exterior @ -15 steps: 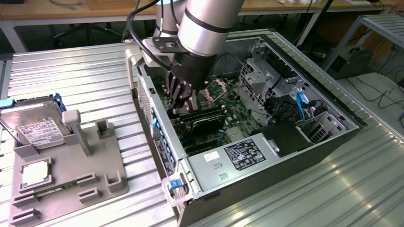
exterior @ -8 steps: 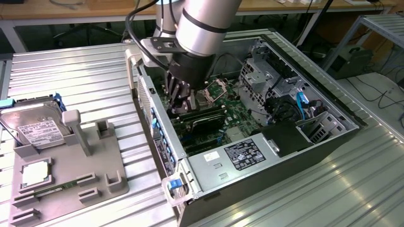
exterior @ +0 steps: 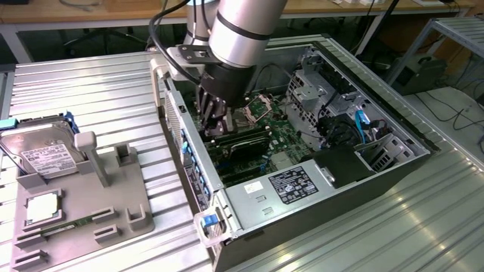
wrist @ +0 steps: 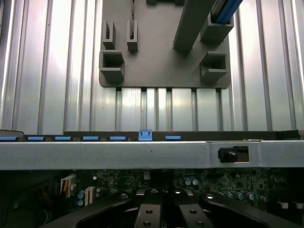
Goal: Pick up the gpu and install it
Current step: 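Press down on the gpu until it lock into place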
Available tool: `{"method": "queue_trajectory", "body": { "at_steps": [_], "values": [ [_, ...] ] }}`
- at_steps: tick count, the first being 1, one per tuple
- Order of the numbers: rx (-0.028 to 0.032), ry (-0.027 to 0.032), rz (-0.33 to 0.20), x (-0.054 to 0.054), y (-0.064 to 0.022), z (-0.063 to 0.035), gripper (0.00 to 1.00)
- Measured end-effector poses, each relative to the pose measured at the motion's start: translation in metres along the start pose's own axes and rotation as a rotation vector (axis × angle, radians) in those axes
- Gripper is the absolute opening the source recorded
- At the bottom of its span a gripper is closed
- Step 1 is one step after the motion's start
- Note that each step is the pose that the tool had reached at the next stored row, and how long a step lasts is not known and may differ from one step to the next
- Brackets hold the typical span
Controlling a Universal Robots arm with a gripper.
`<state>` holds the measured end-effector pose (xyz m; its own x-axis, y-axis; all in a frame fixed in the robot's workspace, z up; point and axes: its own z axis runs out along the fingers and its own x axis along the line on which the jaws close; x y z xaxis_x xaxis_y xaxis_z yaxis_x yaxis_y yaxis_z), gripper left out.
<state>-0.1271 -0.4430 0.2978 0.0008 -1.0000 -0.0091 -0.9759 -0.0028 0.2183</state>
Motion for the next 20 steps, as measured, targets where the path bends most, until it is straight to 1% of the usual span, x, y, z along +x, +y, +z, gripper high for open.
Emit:
{"method": "queue_trajectory", "body": {
  "at_steps": [3,5,8,9,10,11,13,14,15,16,18,19,20],
  "values": [
    [-0.0002,0.0003,-0.001,0.0,0.0014,0.0021,0.11],
    [-0.0005,0.0026,0.0,-0.002,0.0013,0.0028,0.11],
    [-0.001,0.0081,0.001,-0.006,0.001,0.0038,0.11],
    [-0.0012,0.0087,0.001,-0.006,0.0007,0.0045,0.11],
    [-0.0013,0.0097,0.001,-0.006,-0.0013,0.0063,0.11],
    [-0.0007,0.0086,0.001,-0.006,-0.0034,0.0079,0.11],
    [-0.0013,0.0097,0.001,-0.007,-0.0092,0.008,0.11],
    [-0.001,0.0098,0.001,-0.008,-0.0112,0.0078,0.11],
    [0.0004,0.0101,0.001,-0.009,-0.0114,0.0078,0.11],
    [0.005,0.0107,0.001,-0.01,-0.0116,0.0077,0.11],
    [0.0246,0.0118,0.0,-0.011,-0.0115,0.0076,0.11],
    [0.0402,0.012,-0.001,-0.011,-0.0116,0.0077,0.11],
    [0.0591,0.0121,-0.001,-0.011,-0.0116,0.0077,0.11]
  ]
}}
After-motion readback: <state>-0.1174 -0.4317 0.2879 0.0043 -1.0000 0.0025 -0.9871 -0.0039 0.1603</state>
